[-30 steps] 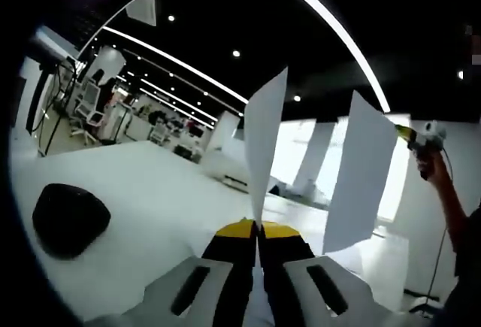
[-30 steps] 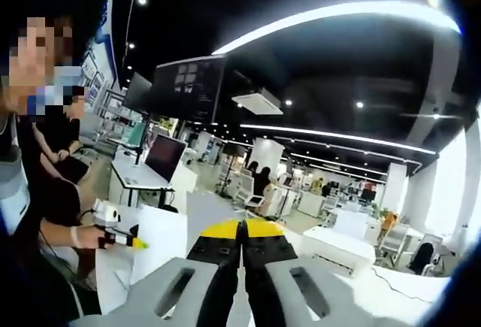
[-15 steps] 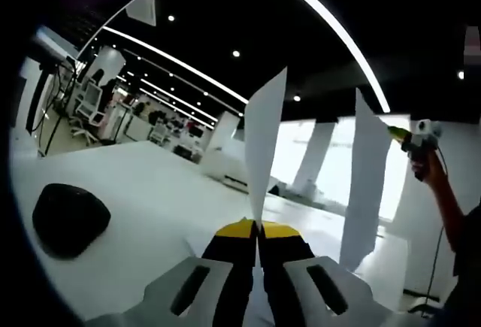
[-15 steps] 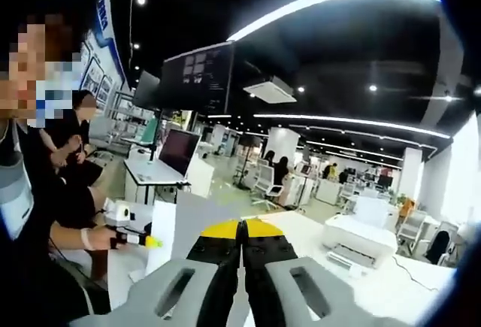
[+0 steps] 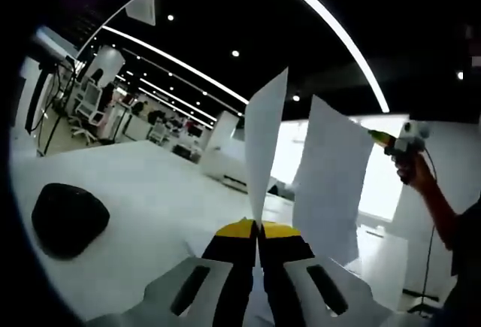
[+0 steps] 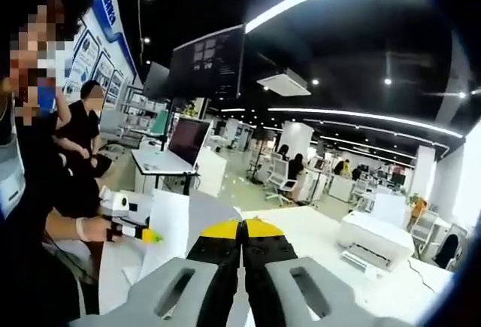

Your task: Organize the stack of printing papers by aligning and flattening the scattered papers on the table

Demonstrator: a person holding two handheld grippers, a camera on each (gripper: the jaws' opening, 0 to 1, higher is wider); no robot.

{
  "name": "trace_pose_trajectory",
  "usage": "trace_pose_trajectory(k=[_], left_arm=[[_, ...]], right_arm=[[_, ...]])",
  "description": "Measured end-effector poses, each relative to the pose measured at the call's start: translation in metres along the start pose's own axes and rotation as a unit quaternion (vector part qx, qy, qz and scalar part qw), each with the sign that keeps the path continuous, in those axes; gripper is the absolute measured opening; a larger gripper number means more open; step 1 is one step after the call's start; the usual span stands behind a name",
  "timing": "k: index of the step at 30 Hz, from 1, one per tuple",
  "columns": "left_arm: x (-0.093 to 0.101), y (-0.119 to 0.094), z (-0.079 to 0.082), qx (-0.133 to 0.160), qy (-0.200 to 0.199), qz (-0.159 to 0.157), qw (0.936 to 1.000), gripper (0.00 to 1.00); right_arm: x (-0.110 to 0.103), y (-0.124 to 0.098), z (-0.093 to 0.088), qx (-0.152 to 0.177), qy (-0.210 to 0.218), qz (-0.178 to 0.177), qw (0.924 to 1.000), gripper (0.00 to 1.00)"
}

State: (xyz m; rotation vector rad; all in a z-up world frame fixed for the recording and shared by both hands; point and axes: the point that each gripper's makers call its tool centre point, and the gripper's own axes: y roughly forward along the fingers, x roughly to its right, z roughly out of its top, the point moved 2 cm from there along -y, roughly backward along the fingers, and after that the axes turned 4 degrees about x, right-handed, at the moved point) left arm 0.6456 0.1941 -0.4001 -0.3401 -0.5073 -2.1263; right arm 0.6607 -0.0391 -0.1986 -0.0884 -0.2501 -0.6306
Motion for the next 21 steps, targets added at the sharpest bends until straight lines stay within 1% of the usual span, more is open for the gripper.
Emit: trace_pose_trajectory(k=[4, 12, 19, 21], left_arm=[[0.001, 0.000, 0.000, 0.000, 0.000, -0.001, 1.0000, 0.06], [0.001, 0.000, -0.001, -0.003, -0.003, -0.006, 1.0000, 0.06], [0.002, 0.000, -0.002, -0.007, -0.007, -0.008, 0.9999, 0.07], [0.001, 0.000, -0.001, -0.007, -0.010, -0.009, 0.9999, 0.07]], right_arm=[[-0.002, 0.009, -0.003, 0.000, 0.003, 0.008, 1.0000, 0.00], [-0.011, 0.032, -0.018, -0.006, -0.010, 0.029, 0.9995, 0.00], [-0.004, 0.054, -0.028, 0.002, -0.016, 0.036, 0.9992, 0.00], [-0.001, 0.060, -0.033, 0.002, -0.012, 0.034, 0.9993, 0.00]])
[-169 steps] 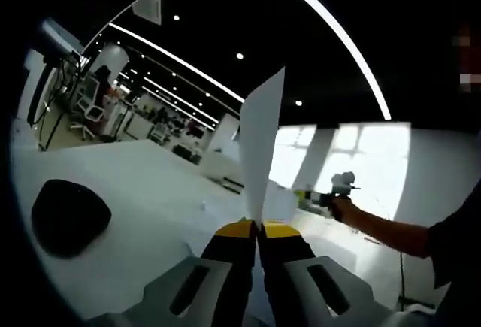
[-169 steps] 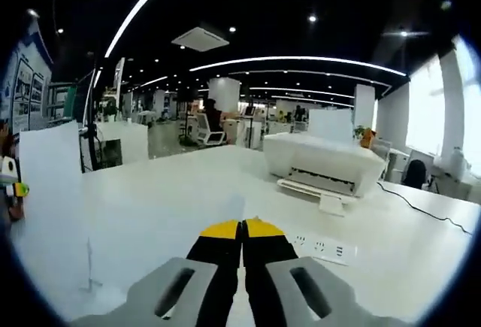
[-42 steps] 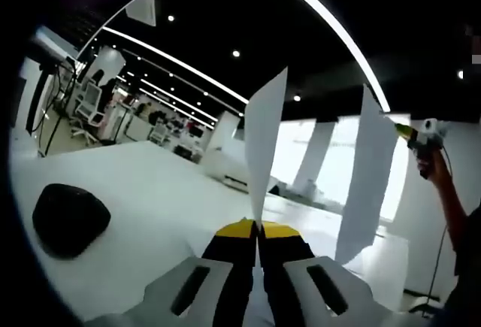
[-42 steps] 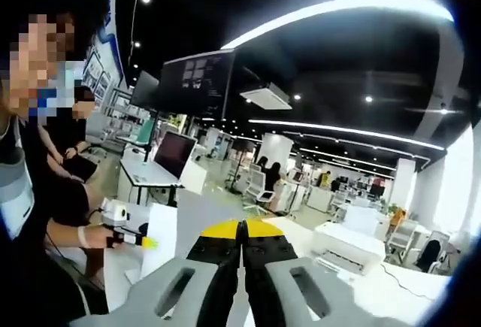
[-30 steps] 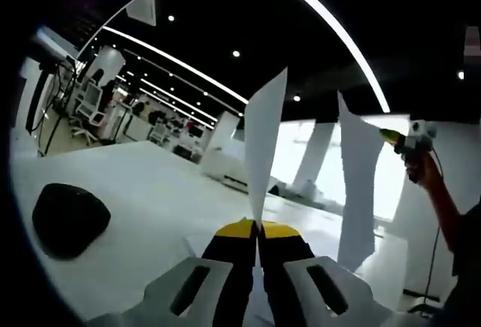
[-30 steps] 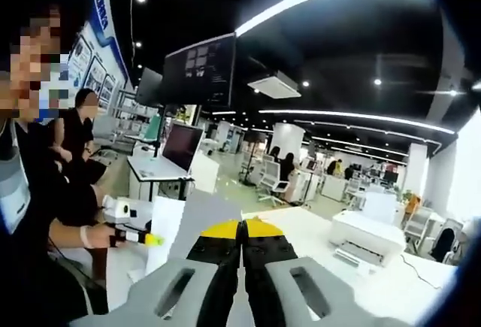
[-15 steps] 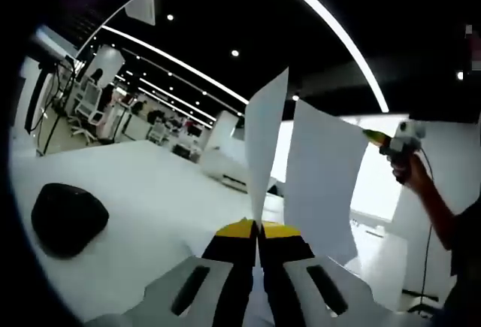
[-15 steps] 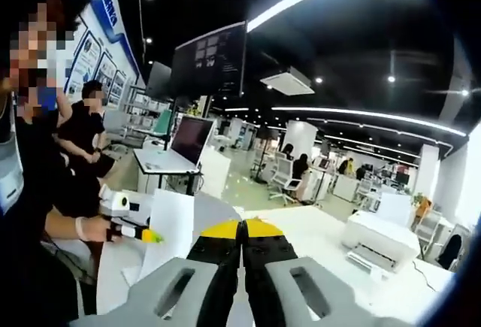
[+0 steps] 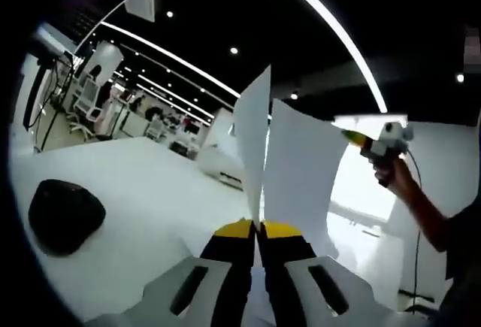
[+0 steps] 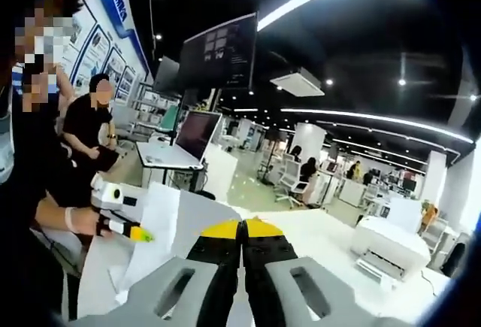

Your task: Organize the stack of printing papers by aligning and flattening the scattered papers on the table

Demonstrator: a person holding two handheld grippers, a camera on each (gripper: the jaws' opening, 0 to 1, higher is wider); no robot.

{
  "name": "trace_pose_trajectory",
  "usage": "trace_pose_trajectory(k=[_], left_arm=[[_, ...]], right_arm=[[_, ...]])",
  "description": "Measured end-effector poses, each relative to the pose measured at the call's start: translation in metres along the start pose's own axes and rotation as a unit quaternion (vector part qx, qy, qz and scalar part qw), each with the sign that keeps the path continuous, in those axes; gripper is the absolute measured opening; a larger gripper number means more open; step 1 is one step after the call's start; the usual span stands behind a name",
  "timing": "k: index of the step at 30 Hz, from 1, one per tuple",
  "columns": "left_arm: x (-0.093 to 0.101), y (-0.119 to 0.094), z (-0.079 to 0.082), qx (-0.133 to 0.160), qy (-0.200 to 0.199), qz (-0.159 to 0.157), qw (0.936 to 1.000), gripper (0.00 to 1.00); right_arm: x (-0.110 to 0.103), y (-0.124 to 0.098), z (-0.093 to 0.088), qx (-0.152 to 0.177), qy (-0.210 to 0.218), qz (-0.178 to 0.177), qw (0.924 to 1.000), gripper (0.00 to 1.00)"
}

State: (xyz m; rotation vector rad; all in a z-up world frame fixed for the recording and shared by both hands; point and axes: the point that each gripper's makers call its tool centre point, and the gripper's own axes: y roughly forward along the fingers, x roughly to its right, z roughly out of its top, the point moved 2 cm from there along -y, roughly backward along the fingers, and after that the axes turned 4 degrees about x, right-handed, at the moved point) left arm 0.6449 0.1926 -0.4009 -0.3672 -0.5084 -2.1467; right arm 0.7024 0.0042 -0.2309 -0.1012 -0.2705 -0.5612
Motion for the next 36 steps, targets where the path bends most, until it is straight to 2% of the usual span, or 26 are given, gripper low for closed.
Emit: trace_pose_trajectory(k=[8, 18, 36], left_arm=[[0.000, 0.000, 0.000, -0.001, 0.001, -0.002, 1.0000, 0.07], [0.000, 0.001, -0.001, -0.002, -0.003, -0.003, 1.0000, 0.09], [0.001, 0.001, -0.002, -0.006, -0.005, -0.005, 1.0000, 0.11]], right_arm=[[0.011, 0.009, -0.011, -0.004, 0.010, -0.006, 0.9999, 0.00], [0.013, 0.017, -0.019, -0.005, 0.013, -0.003, 0.9999, 0.00], [-0.005, 0.036, -0.007, 0.015, 0.022, 0.020, 0.9994, 0.00]])
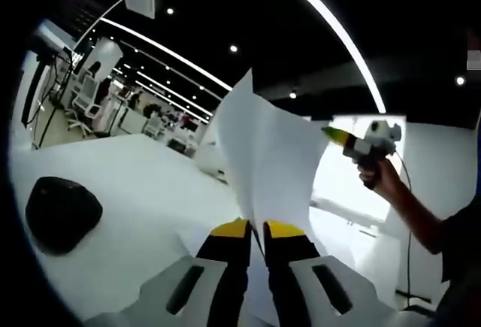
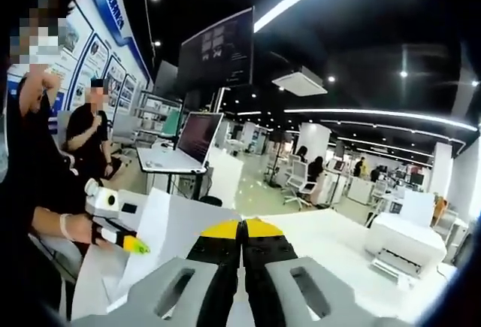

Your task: Organize the stack of printing papers by aligning and flattening the scattered papers on the table

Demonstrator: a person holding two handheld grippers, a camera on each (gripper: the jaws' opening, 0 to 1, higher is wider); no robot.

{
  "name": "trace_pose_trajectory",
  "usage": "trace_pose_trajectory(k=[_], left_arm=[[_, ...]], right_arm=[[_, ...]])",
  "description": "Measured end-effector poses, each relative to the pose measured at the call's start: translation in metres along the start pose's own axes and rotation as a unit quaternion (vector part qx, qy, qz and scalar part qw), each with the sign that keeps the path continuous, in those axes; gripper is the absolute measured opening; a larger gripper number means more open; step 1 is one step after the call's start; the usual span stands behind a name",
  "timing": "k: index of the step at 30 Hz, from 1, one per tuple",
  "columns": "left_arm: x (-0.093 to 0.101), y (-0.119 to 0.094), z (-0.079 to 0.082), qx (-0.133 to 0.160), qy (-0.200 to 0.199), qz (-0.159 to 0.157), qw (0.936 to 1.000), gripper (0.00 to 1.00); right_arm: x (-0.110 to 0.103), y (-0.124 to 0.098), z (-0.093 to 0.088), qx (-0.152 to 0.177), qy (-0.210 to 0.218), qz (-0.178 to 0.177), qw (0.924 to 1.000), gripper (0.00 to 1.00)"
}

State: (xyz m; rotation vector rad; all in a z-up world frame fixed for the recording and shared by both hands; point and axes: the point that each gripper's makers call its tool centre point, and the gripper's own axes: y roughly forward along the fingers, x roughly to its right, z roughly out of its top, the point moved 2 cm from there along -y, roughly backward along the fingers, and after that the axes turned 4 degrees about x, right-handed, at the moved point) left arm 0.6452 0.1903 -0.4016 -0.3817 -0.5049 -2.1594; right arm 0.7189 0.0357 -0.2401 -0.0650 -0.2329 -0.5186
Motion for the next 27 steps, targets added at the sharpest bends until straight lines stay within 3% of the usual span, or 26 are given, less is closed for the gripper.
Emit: trace_pose_trajectory(k=[14, 27], left_arm=[[0.002, -0.001, 0.000, 0.001, -0.001, -0.001, 1.0000, 0.13], [0.002, -0.001, 0.001, 0.003, -0.004, -0.003, 1.0000, 0.15]], right_arm=[[-0.018, 0.013, 0.014, 0.019, 0.002, 0.025, 0.9995, 0.00], [-0.026, 0.031, 0.016, 0.029, 0.011, 0.037, 0.9988, 0.00]])
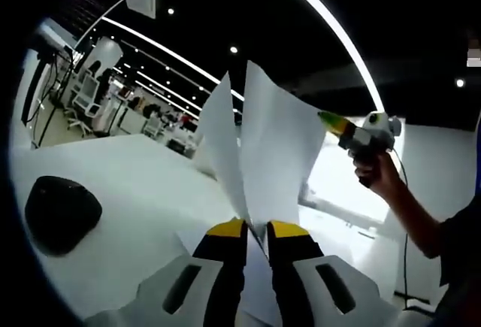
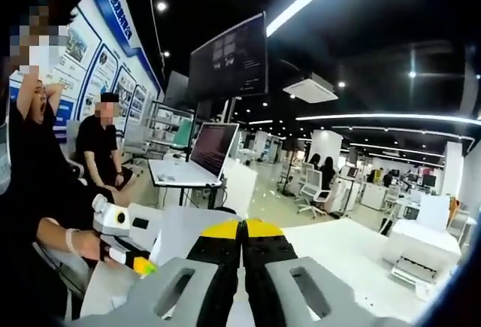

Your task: Organize the stack of printing papers by aligning and flattening the scattered papers on the table

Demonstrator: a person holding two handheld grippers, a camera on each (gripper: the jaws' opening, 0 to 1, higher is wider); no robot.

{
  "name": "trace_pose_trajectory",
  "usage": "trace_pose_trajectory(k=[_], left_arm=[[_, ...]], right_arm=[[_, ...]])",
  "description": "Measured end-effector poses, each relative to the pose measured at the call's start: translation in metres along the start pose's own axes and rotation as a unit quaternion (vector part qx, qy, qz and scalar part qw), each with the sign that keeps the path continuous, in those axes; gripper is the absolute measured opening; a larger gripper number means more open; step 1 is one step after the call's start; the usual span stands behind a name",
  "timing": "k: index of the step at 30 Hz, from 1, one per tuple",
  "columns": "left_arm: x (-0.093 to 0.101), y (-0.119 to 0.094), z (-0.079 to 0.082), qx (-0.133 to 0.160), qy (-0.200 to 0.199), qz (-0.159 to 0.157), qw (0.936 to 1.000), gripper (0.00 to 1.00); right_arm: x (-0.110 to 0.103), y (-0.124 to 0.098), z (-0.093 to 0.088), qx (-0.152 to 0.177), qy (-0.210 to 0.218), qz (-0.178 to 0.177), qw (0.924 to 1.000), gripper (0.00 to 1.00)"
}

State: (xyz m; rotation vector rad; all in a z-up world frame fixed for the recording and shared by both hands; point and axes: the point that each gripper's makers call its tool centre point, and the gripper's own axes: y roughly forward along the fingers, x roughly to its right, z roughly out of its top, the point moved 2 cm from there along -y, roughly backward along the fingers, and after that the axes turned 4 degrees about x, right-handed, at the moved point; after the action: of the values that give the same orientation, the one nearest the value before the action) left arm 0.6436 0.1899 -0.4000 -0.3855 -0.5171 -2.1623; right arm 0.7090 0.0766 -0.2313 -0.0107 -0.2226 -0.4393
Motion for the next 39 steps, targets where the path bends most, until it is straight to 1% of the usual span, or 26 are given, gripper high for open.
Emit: trace_pose_trajectory(k=[11, 19, 21, 24, 33, 35, 37, 39], left_arm=[[0.000, 0.000, 0.000, 0.000, 0.000, -0.002, 1.0000, 0.15], [-0.001, 0.000, 0.000, 0.001, -0.002, -0.003, 1.0000, 0.14], [0.000, 0.000, 0.000, 0.000, -0.001, -0.004, 1.0000, 0.12], [0.001, 0.000, 0.000, 0.000, 0.005, -0.009, 0.9999, 0.07], [0.002, -0.001, 0.000, 0.001, 0.004, -0.011, 0.9999, 0.06], [0.002, -0.001, 0.000, 0.002, 0.004, -0.011, 0.9999, 0.06], [0.002, -0.002, 0.001, 0.003, 0.003, -0.011, 0.9999, 0.06], [0.002, -0.002, 0.001, 0.004, 0.003, -0.011, 0.9999, 0.06]], right_arm=[[-0.011, 0.010, -0.001, 0.006, 0.010, 0.009, 0.9999, 0.00], [-0.009, 0.011, -0.003, 0.003, 0.009, 0.009, 0.9999, 0.00], [-0.008, 0.012, -0.005, 0.001, 0.010, 0.008, 0.9999, 0.00], [-0.006, 0.013, -0.010, -0.001, 0.012, 0.006, 0.9999, 0.00], [0.005, 0.016, -0.026, -0.018, 0.019, -0.005, 0.9996, 0.00], [0.009, 0.015, -0.031, -0.028, -0.003, -0.012, 0.9995, 0.00], [0.012, 0.014, -0.036, -0.033, -0.012, -0.017, 0.9992, 0.01], [0.018, 0.013, -0.039, -0.038, -0.018, -0.026, 0.9988, 0.08]])
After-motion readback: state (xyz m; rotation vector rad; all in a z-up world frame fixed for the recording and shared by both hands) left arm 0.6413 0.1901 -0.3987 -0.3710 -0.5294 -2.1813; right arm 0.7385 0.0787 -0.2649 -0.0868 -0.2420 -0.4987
